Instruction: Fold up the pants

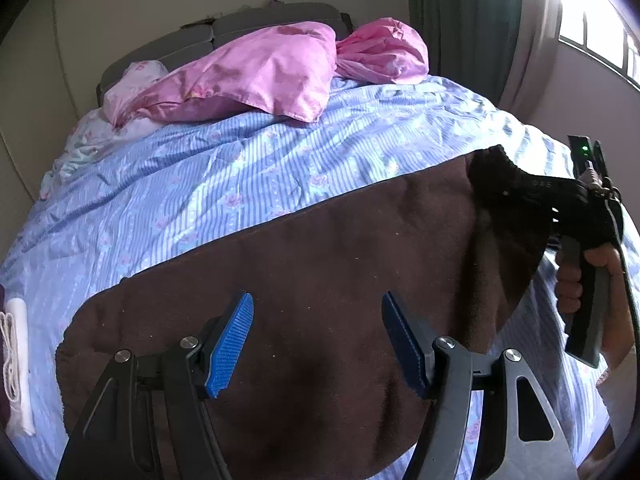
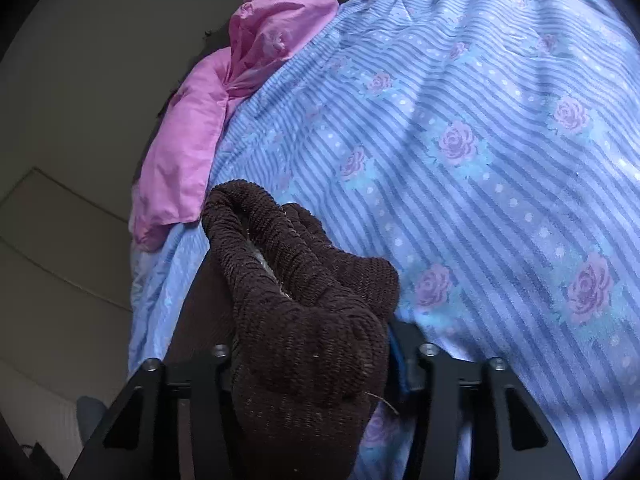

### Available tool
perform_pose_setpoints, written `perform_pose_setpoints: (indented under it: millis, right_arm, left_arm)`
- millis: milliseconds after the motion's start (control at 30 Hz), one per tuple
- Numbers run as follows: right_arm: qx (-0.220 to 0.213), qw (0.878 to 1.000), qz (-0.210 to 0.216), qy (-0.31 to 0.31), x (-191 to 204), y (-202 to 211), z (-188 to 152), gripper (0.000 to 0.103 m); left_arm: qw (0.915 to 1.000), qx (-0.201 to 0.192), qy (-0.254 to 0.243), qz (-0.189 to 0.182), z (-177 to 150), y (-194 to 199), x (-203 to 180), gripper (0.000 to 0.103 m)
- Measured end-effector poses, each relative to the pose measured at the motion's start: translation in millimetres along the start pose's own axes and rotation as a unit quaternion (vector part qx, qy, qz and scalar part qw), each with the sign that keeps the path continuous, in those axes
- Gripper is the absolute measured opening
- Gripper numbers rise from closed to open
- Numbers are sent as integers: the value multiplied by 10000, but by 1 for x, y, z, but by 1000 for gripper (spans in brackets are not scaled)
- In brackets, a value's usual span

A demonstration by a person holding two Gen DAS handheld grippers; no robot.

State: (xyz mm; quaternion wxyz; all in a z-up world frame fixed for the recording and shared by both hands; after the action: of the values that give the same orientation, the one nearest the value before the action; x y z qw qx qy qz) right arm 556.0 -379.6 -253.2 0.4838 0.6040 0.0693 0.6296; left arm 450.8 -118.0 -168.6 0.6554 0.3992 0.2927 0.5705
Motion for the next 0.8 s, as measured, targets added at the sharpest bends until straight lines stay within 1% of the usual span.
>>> perform_pose_setpoints:
  millis: [33,67,133,167,233,267,400,467,533,600,667,767,800]
  right_arm:
    - [-1,10000,6,-9,0,1,-1,38]
    - [-2,10000,42,-12,1,3,-2,36]
    - [-37,10000,-26,11,2,8,-5,31]
    - [-94,9998,-104,104,5,13,-6,30]
    - [-262,9978,-423,441,18,25,-8,29]
    - [-390,9949,-631,690,27,33,-10,29]
    - [-712,9832,-1105,1264,63,62,-15,29]
    - [-816,9798,-1143,1426,79,73,-18,29]
    - [-904,9755,-1217,1595,98,87,-21,28]
    - [-974,9701,-1356,1764,115,97,-24,28]
    - [-1057,9615,-1621,1949,133,106,-30,28]
    - [-1169,9526,-1748,2198,161,115,-42,28]
    - [-1190,9479,-1813,2333,175,117,-49,28]
  left_arm:
    - [10000,3,12,-17,0,-1,1,66]
    - [10000,13,37,-48,0,-2,2,66]
    - [9998,58,151,-152,0,-5,8,66]
    - [9995,78,232,-201,0,-6,11,66]
    - [9986,106,421,-293,0,-7,19,66]
    - [9982,117,490,-318,1,-7,23,66]
    - [9962,194,745,-416,0,-6,35,66]
    - [9956,155,835,-404,0,2,41,66]
    - [9955,100,891,-311,0,12,48,66]
    - [9955,-42,912,-268,0,28,57,66]
    - [9959,-98,876,-200,-1,39,64,66]
    - [9953,-195,925,-215,-6,58,77,66]
    - [9950,-198,953,-225,-8,62,82,66]
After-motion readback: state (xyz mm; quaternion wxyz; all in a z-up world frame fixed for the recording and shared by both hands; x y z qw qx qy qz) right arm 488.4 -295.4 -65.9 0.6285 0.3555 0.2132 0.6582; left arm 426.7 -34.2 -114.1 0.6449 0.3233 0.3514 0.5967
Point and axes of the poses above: each gripper's, at about its wrist camera, not at the fingertips, and y roughly against the way its jaws point, x to its left, z to its top, the point moved 9 cm from there along -y, roughly the way its jaws point, and after that the axes turned 11 degrees about x, right-handed, at the moved point
